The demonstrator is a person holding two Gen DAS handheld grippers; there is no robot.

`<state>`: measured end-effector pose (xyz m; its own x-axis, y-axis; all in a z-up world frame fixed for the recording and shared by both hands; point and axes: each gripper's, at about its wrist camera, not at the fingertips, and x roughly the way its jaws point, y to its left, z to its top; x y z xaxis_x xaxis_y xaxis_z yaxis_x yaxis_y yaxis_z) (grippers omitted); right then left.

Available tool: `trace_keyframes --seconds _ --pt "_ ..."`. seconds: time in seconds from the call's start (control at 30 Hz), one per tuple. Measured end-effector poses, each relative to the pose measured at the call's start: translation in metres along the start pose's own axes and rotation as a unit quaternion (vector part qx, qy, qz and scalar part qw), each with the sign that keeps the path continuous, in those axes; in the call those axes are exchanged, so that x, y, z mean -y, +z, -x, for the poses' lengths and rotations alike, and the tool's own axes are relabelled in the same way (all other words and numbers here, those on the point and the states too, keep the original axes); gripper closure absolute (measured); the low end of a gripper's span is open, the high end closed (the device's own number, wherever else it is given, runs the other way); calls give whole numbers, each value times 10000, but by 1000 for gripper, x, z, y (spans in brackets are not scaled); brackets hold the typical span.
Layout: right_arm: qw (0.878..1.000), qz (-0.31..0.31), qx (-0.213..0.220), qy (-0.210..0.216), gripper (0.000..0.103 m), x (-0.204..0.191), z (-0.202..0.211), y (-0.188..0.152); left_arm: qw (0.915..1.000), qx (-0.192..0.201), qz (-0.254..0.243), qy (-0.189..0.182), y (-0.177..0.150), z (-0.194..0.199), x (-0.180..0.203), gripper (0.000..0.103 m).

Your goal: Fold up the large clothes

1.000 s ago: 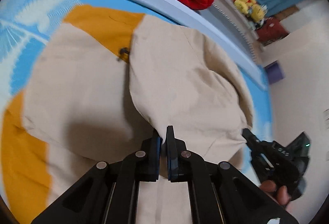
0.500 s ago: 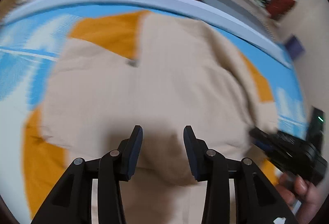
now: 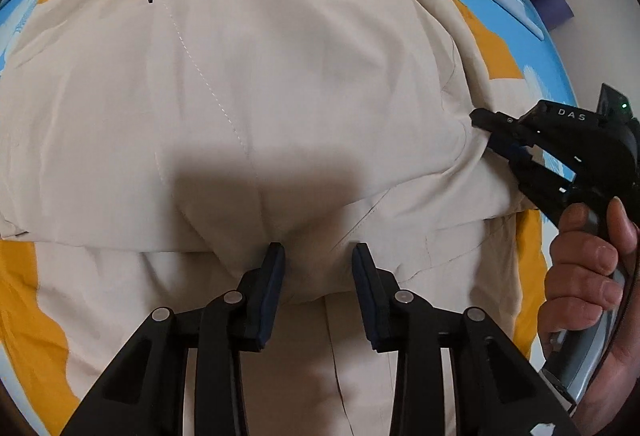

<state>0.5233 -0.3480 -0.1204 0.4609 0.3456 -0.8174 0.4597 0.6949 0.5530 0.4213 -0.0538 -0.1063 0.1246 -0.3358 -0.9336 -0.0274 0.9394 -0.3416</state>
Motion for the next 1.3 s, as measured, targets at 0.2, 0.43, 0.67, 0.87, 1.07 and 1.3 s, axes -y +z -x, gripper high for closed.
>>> trace_keyframes --seconds 0.2,0.43,0.67,0.87,1.07,1.3 --pt "9984 392 255 -320 63 -21 25 5 9963 760 377 -111 21 44 -23 72" --pt "9800 1512 1126 -642 61 -68 62 -13 9970 288 672 258 23 12 -48 76" --pt "9883 835 1082 -676 61 -42 66 -7 9953 907 128 326 25 37 -17 77" --pt "9985 482 -73 258 61 -33 31 -3 9995 199 -165 203 18 -4 -8 76" --pt "9939 976 487 134 61 -55 51 -14 9997 101 1 217 23 -9 -16 77" --pt "9715 2304 422 364 60 -105 43 -46 9998 -1 56 176 27 -6 -29 77"
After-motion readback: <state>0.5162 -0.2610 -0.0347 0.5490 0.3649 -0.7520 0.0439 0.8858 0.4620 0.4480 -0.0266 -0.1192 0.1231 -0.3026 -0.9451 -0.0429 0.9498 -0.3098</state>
